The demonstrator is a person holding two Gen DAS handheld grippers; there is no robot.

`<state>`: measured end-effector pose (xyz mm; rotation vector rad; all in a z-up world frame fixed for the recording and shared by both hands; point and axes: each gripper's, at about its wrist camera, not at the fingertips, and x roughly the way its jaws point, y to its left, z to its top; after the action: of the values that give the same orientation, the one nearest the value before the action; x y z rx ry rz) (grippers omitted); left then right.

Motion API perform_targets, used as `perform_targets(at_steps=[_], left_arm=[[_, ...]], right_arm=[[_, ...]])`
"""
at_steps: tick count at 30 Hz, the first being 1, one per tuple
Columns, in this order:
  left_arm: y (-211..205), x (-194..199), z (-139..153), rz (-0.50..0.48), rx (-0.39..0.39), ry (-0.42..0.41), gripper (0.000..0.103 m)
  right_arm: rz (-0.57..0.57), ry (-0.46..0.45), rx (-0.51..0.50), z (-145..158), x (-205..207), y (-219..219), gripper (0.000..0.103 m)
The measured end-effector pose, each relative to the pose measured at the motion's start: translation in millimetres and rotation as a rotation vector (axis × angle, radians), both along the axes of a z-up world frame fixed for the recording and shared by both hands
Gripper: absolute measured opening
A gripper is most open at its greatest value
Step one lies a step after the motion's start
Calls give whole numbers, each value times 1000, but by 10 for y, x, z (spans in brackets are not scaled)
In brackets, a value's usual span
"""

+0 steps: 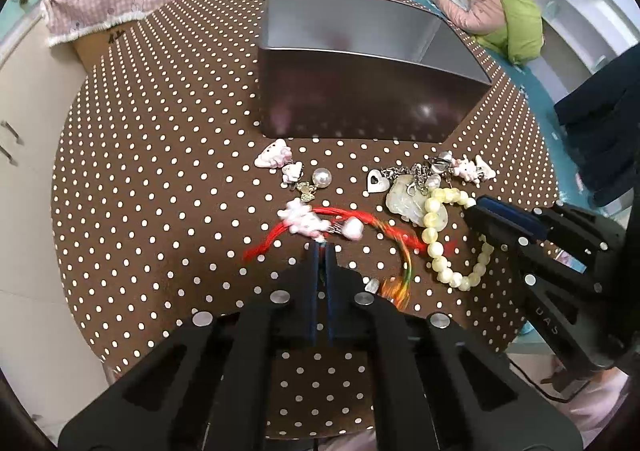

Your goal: Organize jewelry

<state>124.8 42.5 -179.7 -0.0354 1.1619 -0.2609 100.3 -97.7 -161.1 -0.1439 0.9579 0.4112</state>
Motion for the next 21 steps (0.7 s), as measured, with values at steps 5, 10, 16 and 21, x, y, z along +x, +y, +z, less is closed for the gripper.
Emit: perform_targets(at_steps=[5, 10, 16, 21], left_arm=[[94, 21, 10, 9, 15, -3, 3], [278, 27, 96, 29, -18, -17, 2], [425, 7, 335, 31, -51, -72, 0], [420, 1, 378, 4, -48, -82, 1]], right_arm=[[-5, 1, 0, 2, -3, -25, 10], [-20, -9, 17, 65, -22, -90, 8], [-36, -43, 30, 210, -12, -155, 8], [-39, -63, 34, 272, -22, -166, 8]])
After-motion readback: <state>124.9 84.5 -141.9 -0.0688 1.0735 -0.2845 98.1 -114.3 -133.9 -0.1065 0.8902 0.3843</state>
